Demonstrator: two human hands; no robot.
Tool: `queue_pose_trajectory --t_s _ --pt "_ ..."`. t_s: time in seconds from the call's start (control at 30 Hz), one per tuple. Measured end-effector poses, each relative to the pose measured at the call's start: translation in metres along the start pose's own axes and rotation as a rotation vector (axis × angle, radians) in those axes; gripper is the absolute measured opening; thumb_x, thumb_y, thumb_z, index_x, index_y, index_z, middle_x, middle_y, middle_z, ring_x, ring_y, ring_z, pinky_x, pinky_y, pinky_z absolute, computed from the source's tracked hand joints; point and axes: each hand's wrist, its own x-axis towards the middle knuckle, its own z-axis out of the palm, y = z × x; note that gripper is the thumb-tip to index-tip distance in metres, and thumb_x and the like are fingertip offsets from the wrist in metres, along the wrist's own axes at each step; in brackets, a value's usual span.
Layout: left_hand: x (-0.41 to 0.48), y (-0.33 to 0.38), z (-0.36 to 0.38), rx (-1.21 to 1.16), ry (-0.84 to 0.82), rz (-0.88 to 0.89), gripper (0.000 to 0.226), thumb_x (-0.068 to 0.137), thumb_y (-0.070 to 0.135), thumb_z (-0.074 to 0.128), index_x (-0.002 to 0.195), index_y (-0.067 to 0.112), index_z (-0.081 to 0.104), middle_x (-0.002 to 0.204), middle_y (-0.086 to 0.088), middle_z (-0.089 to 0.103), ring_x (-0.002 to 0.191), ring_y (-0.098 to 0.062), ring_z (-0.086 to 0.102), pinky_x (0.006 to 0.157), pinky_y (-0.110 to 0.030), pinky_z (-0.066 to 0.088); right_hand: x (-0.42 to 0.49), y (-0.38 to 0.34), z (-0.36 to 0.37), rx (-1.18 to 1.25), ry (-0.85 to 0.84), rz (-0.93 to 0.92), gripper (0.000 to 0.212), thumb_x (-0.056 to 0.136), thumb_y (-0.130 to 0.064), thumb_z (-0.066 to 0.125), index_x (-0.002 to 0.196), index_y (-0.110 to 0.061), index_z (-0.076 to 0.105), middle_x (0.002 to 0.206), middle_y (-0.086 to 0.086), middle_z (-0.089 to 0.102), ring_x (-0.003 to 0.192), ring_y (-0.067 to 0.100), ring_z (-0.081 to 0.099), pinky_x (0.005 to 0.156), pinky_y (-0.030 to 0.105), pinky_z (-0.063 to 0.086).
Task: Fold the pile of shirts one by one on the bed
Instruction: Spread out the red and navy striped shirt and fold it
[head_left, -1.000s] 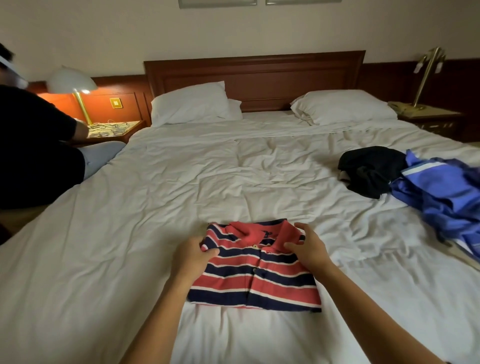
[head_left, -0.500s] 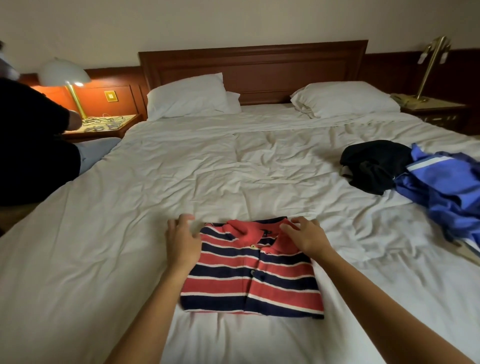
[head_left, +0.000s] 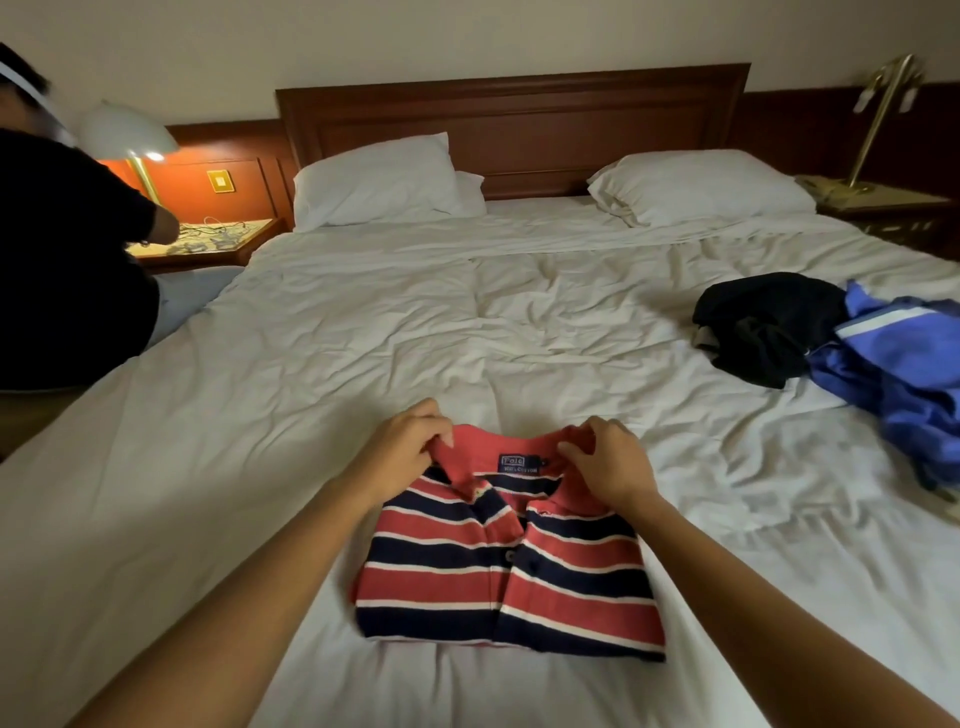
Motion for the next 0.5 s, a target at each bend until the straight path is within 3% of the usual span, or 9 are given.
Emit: queue_pose_trajectory --t_s 0.03,0.1,0.17,0.23,0.3,0.37,0.5 --pt "-0.006 -0.003 -0.001 -0.124 0.056 -0.087 0.026 0.081 -0.01 0.066 0.083 0.016 0.071 0.095 0.008 0.055 0.081 -0.002 0.057 0.075 -0.016 0.045 0.001 -0.002 -0.001 0.035 0.019 -0.007 0.031 0.091 -0.039 0.067 0.104 -0.011 0.064 0.101 0.008 0.066 0.095 0.026 0.062 0.078 0.033 0.047" --pt "-0.015 -0.002 -0.003 -0.442 0.075 -0.394 0.008 0.087 0.008 0.065 0.091 0.006 0.071 0.1 -0.004 0.063 0.088 -0.015 0.062 0.085 -0.033 0.052 0.004 -0.005 -0.003 0.059 -0.026 0.014 0.034 0.093 -0.046 0.061 0.097 -0.013 0.065 0.092 0.005 0.068 0.09 0.025 0.063 0.073 0.032 0.044" --pt "-0.017 0.003 -0.003 -0.707 -0.035 -0.683 0.035 0.092 0.036 0.057 0.092 0.004 0.07 0.091 -0.007 0.075 0.085 -0.023 0.068 0.081 -0.036 0.053 0.006 -0.008 -0.003 0.002 -0.151 0.049 0.042 0.096 -0.053 0.051 0.092 -0.013 0.064 0.089 0.005 0.068 0.09 0.027 0.063 0.075 0.034 0.044" --pt "-0.016 0.011 -0.003 -0.684 -0.079 -0.735 0.042 0.093 0.046 0.06 0.085 0.007 0.074 0.084 -0.007 0.076 0.083 -0.025 0.071 0.082 -0.034 0.053 0.007 -0.008 -0.003 -0.058 -0.218 0.06 0.043 0.099 -0.052 0.045 0.092 -0.013 0.063 0.092 0.006 0.067 0.096 0.029 0.063 0.078 0.035 0.043" --pt "-0.011 0.017 0.001 -0.507 -0.042 -0.676 0.02 0.085 0.027 0.077 0.088 0.008 0.072 0.085 -0.005 0.071 0.086 -0.022 0.066 0.082 -0.032 0.05 0.005 -0.008 -0.005 -0.159 -0.186 0.045 0.038 0.101 -0.046 0.042 0.101 -0.016 0.065 0.103 0.006 0.068 0.106 0.029 0.06 0.088 0.039 0.044" --pt "-0.006 0.024 0.005 -0.452 -0.028 -0.688 0.03 0.077 0.009 0.083 0.103 0.009 0.067 0.095 -0.002 0.065 0.094 -0.019 0.063 0.081 -0.028 0.049 0.003 -0.007 -0.007 -0.201 -0.146 0.007 0.035 0.102 -0.041 0.042 0.105 -0.015 0.065 0.107 0.007 0.068 0.108 0.029 0.06 0.09 0.04 0.045" --pt "0.005 0.033 0.0 -1.029 0.028 -0.813 0.041 0.084 -0.01 0.071 0.123 -0.002 0.059 0.11 -0.02 0.07 0.093 -0.021 0.07 0.069 -0.025 0.059 0.005 -0.006 -0.007 -0.019 -0.149 -0.004 0.032 0.104 -0.031 0.044 0.101 -0.008 0.066 0.105 0.013 0.07 0.103 0.032 0.062 0.083 0.036 0.045"
